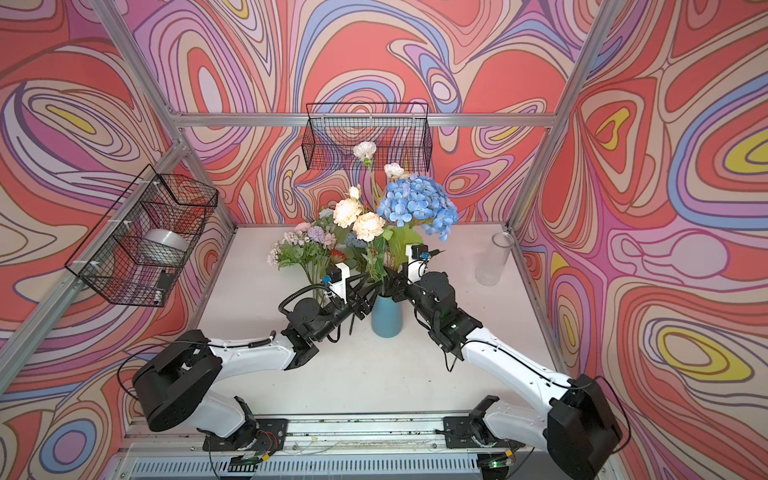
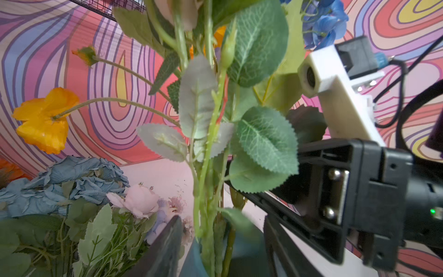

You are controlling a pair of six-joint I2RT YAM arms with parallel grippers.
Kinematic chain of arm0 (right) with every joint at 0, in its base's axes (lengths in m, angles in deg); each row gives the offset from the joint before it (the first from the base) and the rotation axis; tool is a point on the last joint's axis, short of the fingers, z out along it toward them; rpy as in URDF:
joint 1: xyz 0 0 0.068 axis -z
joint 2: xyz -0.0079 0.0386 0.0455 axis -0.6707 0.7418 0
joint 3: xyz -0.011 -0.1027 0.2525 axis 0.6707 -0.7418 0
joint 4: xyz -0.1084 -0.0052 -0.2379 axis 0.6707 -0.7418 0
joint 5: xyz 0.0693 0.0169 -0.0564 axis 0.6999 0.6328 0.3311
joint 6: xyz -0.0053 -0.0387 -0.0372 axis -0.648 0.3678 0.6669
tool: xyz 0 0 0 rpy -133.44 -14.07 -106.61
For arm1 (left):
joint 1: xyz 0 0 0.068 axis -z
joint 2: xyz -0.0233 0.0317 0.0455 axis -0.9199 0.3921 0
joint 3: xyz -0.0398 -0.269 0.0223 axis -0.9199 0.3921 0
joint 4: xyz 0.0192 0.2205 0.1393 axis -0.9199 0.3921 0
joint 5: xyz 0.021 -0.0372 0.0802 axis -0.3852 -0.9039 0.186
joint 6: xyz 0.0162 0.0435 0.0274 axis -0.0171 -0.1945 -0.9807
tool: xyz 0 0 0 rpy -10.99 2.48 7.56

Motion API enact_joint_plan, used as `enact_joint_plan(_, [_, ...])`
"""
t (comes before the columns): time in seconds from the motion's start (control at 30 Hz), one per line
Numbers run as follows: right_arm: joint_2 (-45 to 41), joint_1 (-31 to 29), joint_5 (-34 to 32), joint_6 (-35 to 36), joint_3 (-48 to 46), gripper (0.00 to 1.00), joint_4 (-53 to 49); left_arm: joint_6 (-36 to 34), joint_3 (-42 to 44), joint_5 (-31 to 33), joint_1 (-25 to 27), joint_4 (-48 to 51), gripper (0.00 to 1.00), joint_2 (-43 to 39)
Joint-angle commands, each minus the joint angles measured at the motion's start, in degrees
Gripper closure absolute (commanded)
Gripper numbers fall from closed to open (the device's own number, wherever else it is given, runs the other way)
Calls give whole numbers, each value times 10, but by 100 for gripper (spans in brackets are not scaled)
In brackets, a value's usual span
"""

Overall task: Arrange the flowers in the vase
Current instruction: 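Lower the pink rose stems into the vase beside the right gripper, then open the left gripper and withdraw it to the flower pile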

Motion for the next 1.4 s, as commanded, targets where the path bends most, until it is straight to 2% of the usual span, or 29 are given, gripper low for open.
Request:
enact_joint_plan(0.0, [-21,0,29,18,-14,17,-11,26,15,12,3,49,39,-42])
enact_joint_plan(0.1, [-28,1,50,23,-18,3,-15,54,36,44,3,76,38,-65])
enact_joint_plan(0.37, [-2,0,59,25,-7,1,3,76,85,173,-9,117,29,-112])
enact_joint_plan(0.57, [36,0,32,22,15,2,33,135,94,160,-96,157,29,-131])
enact_joint_plan(0.8, [70,0,20,17,28,2,65,165,119,177,-202,212,26,-186])
enact_joint_plan(0.9, [87,1,4,13,38,4,71,187,120,185,-244,268,24,-213])
enact_joint_plan(1.1, [103,1,-21,8,44,15,77,203,113,152,-320,356,25,-241])
enact_joint_plan(1.2, [104,1,-26,6,42,26,78,215,106,134,-354,393,25,-237])
enact_joint_plan(1.37, [103,0,-26,2,35,39,83,265,98,59,-413,399,24,-194])
